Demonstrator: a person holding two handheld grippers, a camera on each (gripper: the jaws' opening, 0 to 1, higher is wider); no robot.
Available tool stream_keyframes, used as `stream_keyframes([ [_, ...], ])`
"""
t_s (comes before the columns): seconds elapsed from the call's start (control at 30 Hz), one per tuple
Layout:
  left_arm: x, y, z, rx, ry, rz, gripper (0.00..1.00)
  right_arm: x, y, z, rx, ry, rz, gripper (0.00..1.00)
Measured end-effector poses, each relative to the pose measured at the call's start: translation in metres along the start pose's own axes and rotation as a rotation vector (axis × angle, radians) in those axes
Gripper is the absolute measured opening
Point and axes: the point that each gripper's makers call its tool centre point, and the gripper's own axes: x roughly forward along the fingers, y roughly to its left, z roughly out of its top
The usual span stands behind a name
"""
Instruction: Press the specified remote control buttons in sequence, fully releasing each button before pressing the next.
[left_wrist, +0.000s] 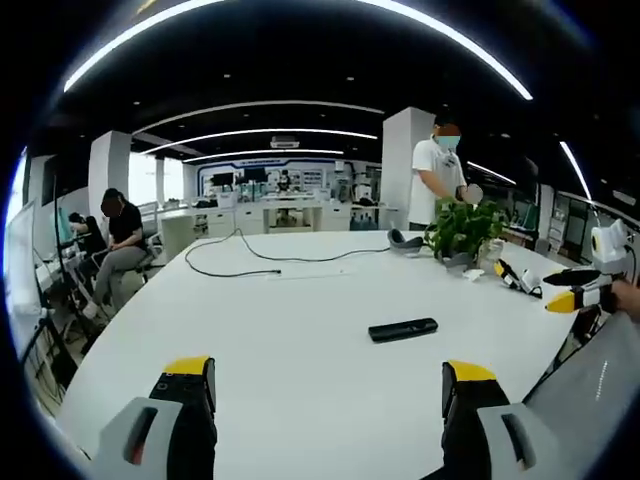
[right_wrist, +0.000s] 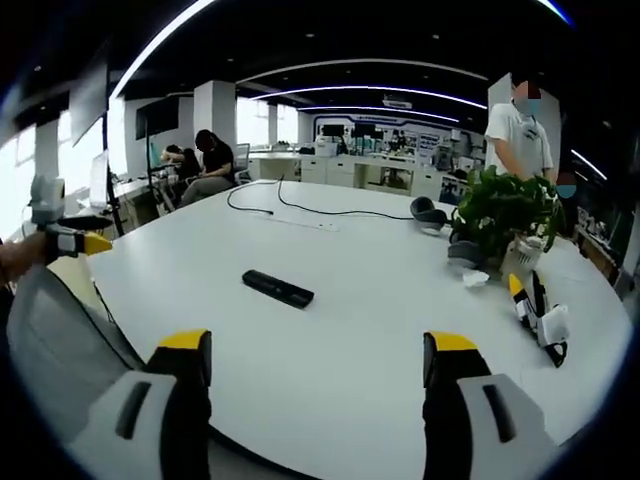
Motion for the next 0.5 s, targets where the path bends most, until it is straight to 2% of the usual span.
stream_keyframes([
  [0.5, 0.0035, -0.0090, -0.0057, 0.012, 0.033, -0.049, 0.97, -0.0004, -0.0033, -0.0008, 0.003, 0.000, -0.010, 0.90],
])
